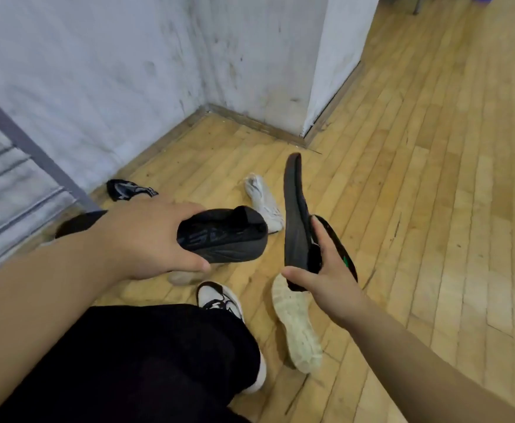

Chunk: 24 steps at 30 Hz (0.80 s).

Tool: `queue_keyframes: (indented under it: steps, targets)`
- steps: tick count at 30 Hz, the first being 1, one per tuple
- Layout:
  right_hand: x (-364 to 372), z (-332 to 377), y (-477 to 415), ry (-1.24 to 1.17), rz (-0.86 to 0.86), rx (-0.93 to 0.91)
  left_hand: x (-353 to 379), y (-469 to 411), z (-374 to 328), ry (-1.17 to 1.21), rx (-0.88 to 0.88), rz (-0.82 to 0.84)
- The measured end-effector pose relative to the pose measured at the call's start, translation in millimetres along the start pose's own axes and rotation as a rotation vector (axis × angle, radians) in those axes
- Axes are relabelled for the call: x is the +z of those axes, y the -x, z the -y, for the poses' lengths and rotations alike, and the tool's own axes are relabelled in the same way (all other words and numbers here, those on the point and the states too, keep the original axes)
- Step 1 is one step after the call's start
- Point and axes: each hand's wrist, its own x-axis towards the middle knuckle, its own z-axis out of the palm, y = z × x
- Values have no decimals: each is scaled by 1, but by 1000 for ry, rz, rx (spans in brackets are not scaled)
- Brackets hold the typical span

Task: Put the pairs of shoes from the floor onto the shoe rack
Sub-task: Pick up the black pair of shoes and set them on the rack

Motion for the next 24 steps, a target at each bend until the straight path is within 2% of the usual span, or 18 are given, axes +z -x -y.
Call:
queue_keyframes:
  steps: [3,7,13,16,20,24]
  targets:
    - [38,68,-16,97,224,-184,-26,55,33,12,-101,-170]
    - [104,151,-31,291,384,-430,-27,148,96,144,-318,-352]
    - [240,252,-27,611,614,-744,-9,261,165,131,-652,-484]
    - [319,280,-21,729,736,-868,9,303,191,160,-750,-557]
    - [408,302,-19,810,780,-895,42,353,233,327,-806,-497]
    - [463,293,-28,851,697,-870,57,376,271,371,-788,-491]
